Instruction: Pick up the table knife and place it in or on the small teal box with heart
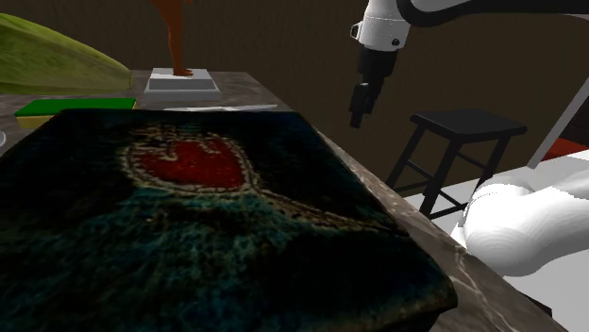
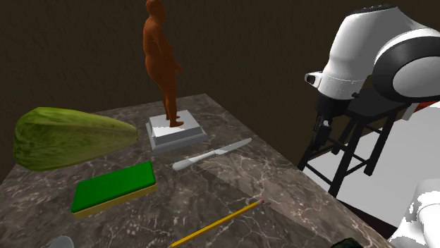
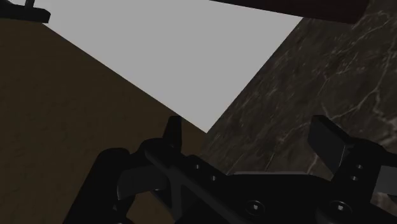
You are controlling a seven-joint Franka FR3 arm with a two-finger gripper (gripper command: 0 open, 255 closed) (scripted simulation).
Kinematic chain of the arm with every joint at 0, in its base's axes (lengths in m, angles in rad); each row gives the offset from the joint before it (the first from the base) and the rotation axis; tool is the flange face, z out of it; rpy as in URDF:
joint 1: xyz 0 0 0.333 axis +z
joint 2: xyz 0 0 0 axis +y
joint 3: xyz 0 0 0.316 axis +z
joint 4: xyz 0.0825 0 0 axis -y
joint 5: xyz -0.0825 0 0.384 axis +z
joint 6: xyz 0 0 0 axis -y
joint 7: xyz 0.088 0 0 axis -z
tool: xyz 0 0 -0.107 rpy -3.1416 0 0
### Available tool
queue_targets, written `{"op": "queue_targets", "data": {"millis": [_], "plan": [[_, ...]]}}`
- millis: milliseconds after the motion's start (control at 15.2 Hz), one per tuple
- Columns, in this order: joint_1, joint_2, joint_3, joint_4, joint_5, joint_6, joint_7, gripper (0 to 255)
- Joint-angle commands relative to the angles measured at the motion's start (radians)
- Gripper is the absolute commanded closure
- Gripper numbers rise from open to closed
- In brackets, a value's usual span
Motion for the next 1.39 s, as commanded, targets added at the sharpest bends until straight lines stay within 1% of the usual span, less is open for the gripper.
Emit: {"op": "queue_targets", "data": {"millis": [0,330,660,990,1320], "plan": [[0.000,0.000,0.000,0.000,0.000,0.000,0.000,0],[0.064,0.165,-0.011,0.125,0.038,0.062,-0.117,0],[0.124,0.319,-0.013,0.268,0.084,0.092,-0.237,0],[0.179,0.463,-0.006,0.426,0.134,0.093,-0.355,0],[0.227,0.600,0.013,0.600,0.184,0.068,-0.468,0]]}}
